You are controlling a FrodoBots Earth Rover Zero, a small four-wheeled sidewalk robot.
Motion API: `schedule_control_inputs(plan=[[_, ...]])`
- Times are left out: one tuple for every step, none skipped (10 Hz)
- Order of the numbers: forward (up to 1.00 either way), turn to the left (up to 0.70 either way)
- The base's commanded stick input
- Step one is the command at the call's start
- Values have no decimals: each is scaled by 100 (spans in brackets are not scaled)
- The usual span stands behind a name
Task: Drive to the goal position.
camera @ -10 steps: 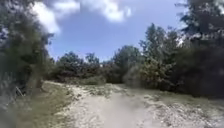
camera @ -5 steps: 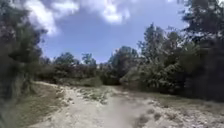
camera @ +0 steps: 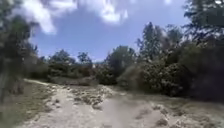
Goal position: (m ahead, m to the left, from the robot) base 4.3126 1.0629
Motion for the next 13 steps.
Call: schedule_control_inputs(plan=[[100,0],[100,0],[100,0],[100,0],[100,0],[100,0],[100,0],[100,0],[100,0],[100,0],[100,0],[100,0],[100,0]])
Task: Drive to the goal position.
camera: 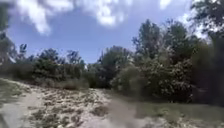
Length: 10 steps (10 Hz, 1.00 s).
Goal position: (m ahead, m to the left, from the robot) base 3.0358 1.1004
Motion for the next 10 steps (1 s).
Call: schedule_control_inputs(plan=[[100,15],[100,40],[100,40],[100,40],[100,40],[100,40],[100,40],[100,0],[100,0],[100,0]])
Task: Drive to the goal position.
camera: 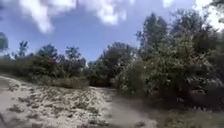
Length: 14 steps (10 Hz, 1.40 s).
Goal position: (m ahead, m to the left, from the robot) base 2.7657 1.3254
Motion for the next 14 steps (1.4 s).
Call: schedule_control_inputs(plan=[[100,10],[100,37],[100,40],[100,13],[100,0],[100,0],[100,0],[100,0],[100,0],[100,0],[100,0],[100,0],[100,0],[100,0]])
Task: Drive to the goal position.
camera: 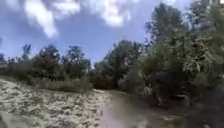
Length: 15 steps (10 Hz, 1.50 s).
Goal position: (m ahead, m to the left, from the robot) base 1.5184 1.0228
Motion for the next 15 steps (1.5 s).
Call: schedule_control_inputs(plan=[[100,0],[100,0],[100,0],[100,0],[100,0],[100,18],[100,40],[100,40],[100,40],[100,40],[100,40],[100,40],[100,40],[100,40],[100,40]])
